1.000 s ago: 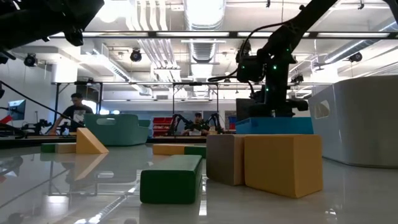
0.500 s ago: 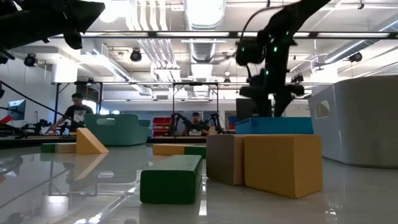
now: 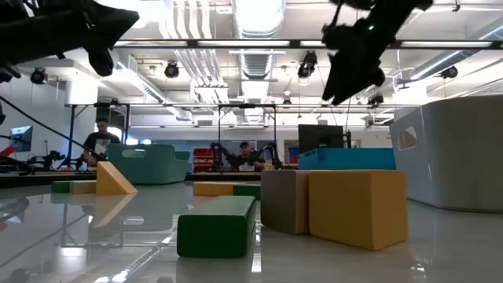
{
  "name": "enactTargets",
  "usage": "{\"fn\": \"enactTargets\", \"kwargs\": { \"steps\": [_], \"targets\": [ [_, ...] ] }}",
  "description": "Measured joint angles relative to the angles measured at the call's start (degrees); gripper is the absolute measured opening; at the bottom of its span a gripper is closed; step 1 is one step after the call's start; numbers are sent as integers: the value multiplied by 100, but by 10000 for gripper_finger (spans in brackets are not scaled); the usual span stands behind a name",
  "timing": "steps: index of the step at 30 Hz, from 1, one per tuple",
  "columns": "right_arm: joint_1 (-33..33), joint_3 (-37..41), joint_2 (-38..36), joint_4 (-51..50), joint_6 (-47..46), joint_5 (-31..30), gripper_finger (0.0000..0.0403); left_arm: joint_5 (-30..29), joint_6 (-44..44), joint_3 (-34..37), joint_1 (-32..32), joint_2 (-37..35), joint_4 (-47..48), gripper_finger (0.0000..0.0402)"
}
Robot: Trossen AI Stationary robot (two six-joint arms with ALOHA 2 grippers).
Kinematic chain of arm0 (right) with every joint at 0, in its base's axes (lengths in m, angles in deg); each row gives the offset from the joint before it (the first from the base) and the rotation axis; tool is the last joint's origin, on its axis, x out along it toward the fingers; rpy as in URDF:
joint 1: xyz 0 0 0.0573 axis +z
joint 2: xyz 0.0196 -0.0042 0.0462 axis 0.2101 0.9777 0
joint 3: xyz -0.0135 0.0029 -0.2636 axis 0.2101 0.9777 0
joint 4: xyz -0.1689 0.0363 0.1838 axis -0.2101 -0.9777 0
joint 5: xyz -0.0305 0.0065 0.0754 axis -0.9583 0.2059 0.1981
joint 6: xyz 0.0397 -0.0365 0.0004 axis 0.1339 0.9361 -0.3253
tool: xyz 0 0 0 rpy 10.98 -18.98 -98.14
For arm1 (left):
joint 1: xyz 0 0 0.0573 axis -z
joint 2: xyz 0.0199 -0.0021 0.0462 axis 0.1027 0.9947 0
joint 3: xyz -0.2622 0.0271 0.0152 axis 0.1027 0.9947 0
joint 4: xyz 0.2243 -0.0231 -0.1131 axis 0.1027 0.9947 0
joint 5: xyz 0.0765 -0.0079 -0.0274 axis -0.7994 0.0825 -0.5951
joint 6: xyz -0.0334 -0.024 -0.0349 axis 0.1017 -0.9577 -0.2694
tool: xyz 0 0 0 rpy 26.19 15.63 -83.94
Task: Sort & place blocks by color
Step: Put the yellow wooden block into the light blue bin
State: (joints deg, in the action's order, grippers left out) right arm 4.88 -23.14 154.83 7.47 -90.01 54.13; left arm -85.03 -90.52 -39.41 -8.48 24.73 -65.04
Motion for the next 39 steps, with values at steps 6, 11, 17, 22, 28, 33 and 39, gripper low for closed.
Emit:
{"fn": "enactTargets", "kwargs": {
  "steps": [6, 11, 17, 22, 28, 33, 39],
  "targets": [
    [458, 937, -714, 1222, 502, 228, 202, 126, -563, -280, 46, 304, -4, 1],
    [550, 1540, -1181, 2200, 1296, 849, 202, 131, -679, -697, 217, 782, 69, 1],
    [551, 1937, -1630, 3051, 2014, 1234, 202, 151, -690, -1567, 470, 1534, 879, 1],
    [551, 1974, -1899, 3151, 2268, 1250, 202, 151, -1041, -2723, 653, 2035, 3116, 1],
    [551, 1974, -2051, 3094, 2400, 1255, 203, 151, -1421, -4334, 849, 2897, 6625, 1],
    [551, 1977, -2052, 3063, 2438, 1259, 203, 456, -1428, -5467, 946, 3819, 8780, 1],
    [551, 2049, -2045, 3035, 2573, 1262, 203, 1591, -1185, -6256, 984, 4967, 10701, 1]
  ]
}}
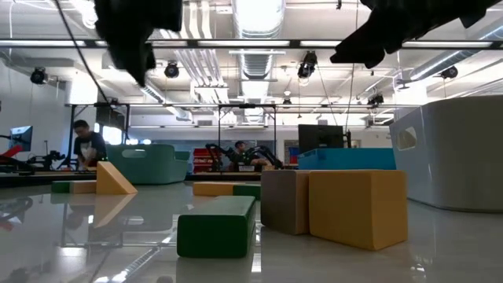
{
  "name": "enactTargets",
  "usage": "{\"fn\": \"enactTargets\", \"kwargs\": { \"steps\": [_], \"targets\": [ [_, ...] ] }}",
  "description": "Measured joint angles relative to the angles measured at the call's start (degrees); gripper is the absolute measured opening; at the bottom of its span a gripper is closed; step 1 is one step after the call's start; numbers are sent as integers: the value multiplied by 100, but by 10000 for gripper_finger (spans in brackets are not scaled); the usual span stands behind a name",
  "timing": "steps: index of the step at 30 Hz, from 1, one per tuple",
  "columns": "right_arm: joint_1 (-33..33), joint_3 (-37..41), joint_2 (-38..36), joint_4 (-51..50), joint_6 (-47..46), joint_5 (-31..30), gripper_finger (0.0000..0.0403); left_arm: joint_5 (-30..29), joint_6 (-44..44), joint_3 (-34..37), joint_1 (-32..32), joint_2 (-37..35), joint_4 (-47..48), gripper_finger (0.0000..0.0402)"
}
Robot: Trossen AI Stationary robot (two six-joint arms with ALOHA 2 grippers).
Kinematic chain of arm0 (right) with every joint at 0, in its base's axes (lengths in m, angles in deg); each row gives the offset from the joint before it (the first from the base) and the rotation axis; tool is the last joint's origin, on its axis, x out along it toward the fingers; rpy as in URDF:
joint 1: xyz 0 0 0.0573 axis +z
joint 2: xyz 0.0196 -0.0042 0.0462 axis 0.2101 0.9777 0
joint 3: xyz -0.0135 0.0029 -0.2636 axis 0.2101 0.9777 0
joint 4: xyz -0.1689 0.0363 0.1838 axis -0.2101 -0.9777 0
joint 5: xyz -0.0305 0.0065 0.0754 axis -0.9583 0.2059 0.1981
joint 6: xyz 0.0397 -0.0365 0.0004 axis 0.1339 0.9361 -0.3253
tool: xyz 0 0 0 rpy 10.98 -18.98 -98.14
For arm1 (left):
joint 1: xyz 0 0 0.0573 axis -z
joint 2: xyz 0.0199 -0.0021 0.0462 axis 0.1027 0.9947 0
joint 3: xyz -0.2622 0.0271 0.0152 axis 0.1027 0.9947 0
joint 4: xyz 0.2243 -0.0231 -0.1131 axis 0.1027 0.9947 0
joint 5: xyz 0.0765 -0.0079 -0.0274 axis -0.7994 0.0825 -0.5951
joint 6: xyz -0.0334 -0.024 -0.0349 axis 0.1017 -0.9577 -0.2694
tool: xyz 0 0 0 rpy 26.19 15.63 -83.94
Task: Sort & place blocks by color
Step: Put the yellow wooden block into the light blue bin
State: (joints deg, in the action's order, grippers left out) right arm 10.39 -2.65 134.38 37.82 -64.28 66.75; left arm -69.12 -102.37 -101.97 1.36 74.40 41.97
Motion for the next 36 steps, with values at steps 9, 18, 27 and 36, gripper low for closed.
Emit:
{"fn": "enactTargets", "kwargs": {
  "steps": [9, 18, 27, 36],
  "targets": [
    [0, 201, -2, 39, 44, -12, 203, 198, 1151, -32, 0, 1108, 560, 1],
    [-2, 238, -4, 37, 102, -14, 203, 149, 1138, -14, -51, 1443, 549, 51],
    [-2, 238, -4, -18, -23, -14, 203, -505, 1158, 283, -55, 1493, 196, 172],
    [-2, 243, -4, -107, -70, -16, 203, -498, 1288, 578, -116, 1493, -444, 189]
  ]
}}
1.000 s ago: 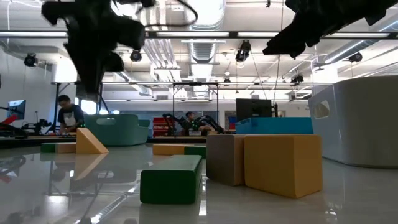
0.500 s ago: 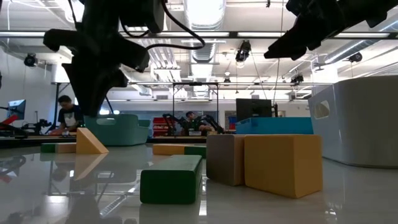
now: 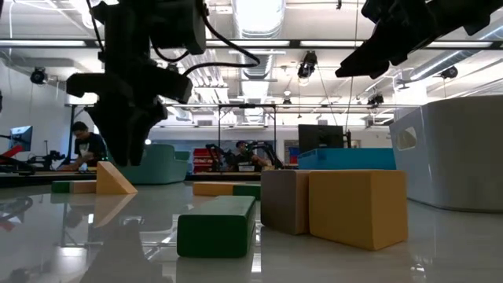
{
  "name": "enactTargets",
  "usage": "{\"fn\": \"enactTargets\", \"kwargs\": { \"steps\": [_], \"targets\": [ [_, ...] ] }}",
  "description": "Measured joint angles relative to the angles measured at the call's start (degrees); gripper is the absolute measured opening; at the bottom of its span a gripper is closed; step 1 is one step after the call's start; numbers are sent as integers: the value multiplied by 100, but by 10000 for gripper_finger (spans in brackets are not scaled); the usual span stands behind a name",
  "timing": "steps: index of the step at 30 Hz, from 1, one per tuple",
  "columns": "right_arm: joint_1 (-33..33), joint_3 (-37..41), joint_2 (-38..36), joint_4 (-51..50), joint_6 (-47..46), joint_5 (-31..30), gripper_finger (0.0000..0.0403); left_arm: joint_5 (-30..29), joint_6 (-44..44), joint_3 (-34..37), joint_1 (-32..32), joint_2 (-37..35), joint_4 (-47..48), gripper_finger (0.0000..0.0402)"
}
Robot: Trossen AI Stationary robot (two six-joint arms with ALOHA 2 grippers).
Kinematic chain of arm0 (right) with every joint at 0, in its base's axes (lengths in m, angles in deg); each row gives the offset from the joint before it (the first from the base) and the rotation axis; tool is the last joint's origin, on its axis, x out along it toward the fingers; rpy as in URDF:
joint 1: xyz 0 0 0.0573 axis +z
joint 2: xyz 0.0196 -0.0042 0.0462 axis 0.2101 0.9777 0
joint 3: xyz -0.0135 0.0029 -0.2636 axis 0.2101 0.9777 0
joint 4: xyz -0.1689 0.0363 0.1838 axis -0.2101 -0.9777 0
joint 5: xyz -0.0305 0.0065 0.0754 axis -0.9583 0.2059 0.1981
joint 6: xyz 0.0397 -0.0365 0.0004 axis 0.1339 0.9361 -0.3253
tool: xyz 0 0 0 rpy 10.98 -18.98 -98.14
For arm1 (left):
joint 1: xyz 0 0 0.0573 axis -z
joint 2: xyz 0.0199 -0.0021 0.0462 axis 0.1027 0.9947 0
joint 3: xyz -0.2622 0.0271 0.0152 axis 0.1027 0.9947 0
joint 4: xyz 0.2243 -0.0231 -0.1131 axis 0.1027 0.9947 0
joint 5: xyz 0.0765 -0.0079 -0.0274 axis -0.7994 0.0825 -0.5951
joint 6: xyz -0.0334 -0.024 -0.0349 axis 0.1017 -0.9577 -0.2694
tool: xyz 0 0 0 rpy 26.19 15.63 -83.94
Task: Sort & place blocks by color
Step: Put the yellow wooden block into the light blue bin
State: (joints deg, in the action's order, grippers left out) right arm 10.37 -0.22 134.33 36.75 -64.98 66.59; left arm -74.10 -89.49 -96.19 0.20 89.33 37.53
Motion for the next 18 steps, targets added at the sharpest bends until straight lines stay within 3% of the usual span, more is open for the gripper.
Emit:
{"fn": "enactTargets", "kwargs": {
  "steps": [18],
  "targets": [
    [0, 8, 0, -2, 16, -5, 203, 63, -7, 595, -2, 0, -437, 189]
  ]
}}
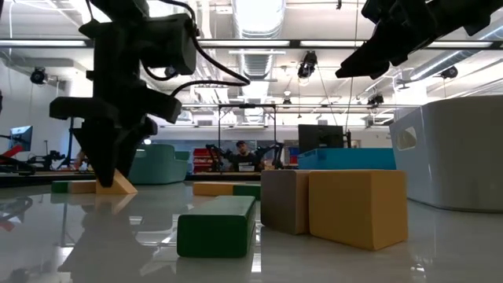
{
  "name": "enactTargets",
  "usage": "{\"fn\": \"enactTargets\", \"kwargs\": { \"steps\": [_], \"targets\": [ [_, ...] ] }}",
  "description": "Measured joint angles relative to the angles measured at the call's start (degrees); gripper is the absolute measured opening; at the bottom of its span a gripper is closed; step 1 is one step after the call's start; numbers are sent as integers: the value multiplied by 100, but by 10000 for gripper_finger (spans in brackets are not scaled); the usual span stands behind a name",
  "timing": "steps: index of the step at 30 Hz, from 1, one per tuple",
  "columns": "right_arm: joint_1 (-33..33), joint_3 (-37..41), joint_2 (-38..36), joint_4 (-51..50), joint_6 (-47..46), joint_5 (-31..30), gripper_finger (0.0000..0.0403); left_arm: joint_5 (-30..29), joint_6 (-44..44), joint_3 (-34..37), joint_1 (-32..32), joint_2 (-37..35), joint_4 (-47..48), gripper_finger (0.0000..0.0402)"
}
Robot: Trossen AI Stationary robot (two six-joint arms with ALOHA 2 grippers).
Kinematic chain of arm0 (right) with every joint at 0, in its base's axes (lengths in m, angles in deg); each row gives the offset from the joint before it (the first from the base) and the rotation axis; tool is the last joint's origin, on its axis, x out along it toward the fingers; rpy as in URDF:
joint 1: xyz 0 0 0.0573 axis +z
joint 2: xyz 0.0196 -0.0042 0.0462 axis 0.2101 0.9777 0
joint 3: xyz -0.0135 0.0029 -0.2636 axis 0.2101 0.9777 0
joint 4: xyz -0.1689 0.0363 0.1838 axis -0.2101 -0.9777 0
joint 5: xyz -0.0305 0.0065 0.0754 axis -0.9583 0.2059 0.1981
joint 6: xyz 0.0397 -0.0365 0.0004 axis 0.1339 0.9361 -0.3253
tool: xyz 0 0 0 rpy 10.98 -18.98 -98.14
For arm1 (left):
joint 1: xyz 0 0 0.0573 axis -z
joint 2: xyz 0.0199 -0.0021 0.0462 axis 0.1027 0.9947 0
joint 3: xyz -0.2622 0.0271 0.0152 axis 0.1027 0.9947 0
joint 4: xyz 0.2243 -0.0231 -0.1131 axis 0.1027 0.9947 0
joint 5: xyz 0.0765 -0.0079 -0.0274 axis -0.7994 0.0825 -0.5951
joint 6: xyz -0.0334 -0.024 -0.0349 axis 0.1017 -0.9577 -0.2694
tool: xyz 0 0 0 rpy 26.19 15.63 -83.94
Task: Sort & place blocks by color
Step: Put the yellow wooden block into the light blue bin
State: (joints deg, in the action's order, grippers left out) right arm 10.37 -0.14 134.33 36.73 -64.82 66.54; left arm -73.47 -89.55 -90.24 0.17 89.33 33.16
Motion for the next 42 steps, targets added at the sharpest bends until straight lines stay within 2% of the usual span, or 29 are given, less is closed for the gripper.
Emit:
{"fn": "enactTargets", "kwargs": {
  "steps": [7, 17, 25, 33, 42],
  "targets": [
    [-4, 2, 0, 3, 1, -49, 203, 9, 35, 0, 0, 0, -78, 183],
    [-4, 2, 0, 4, 38, -49, 203, 146, 251, 17, 0, -4, -76, 126],
    [-2, 2, 0, 4, 19, -49, 203, 144, 289, -42, 0, -20, 59, 120],
    [-2, 2, 0, 2, -5, -49, 203, 140, 380, -1096, -10, -30, 883, 120],
    [-2, 2, 0, 4, 1, -49, 203, -82, 1108, -2417, -357, -147, 1906, 126]
  ]
}}
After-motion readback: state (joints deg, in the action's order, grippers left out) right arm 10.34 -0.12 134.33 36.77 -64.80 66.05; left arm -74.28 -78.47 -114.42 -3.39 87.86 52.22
